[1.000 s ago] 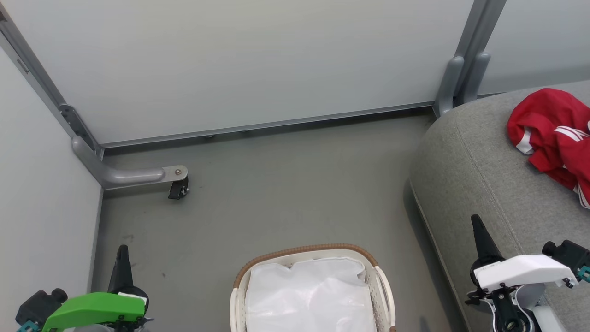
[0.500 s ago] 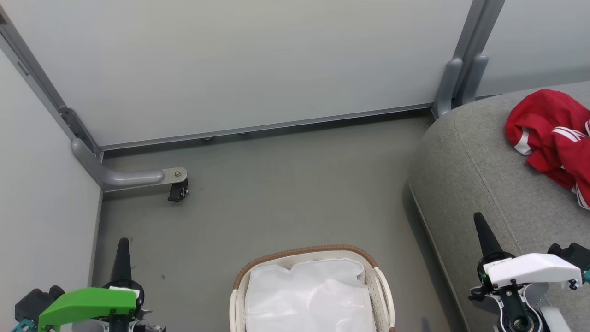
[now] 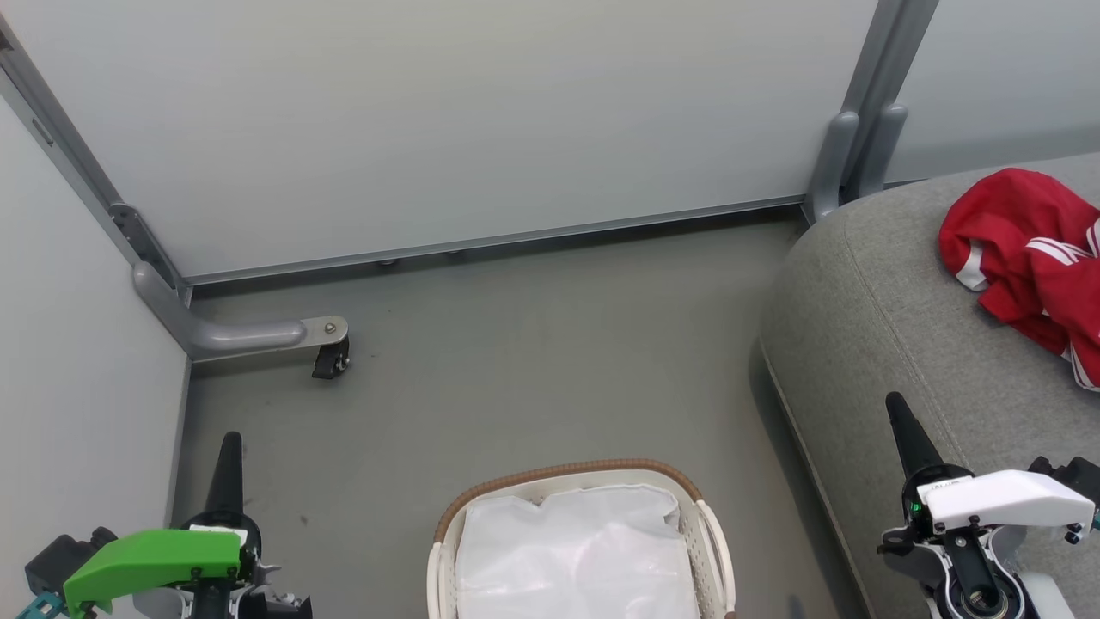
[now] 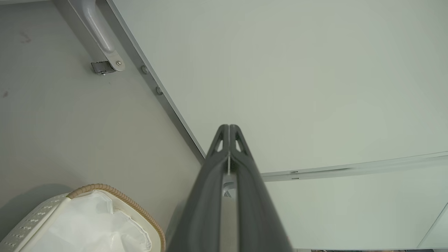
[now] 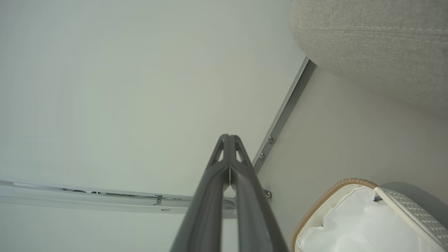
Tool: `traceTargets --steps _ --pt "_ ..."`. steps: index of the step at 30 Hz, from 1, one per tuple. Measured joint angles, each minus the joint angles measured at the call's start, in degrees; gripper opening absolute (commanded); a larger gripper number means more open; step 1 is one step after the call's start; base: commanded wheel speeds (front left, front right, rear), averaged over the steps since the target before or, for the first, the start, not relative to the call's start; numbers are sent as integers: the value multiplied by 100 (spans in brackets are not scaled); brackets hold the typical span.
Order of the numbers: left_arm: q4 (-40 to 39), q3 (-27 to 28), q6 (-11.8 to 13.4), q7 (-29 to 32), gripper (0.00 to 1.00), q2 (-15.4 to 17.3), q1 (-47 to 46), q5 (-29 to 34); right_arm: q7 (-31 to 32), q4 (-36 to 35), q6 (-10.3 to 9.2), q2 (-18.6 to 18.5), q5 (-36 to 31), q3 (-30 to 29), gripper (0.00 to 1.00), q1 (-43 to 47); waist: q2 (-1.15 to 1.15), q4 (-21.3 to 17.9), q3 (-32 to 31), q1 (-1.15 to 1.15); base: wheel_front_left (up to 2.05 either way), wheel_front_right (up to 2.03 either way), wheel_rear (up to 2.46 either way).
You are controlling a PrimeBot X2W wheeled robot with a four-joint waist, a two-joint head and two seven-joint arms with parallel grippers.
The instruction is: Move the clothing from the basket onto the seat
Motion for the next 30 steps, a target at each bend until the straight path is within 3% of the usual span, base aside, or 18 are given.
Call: traceTargets --steps 30 --pt "-165 45 0 350 0 2 -122 -1258 350 -143 0 -9 1306 -126 0 0 0 -35 -73 0 0 0 0"
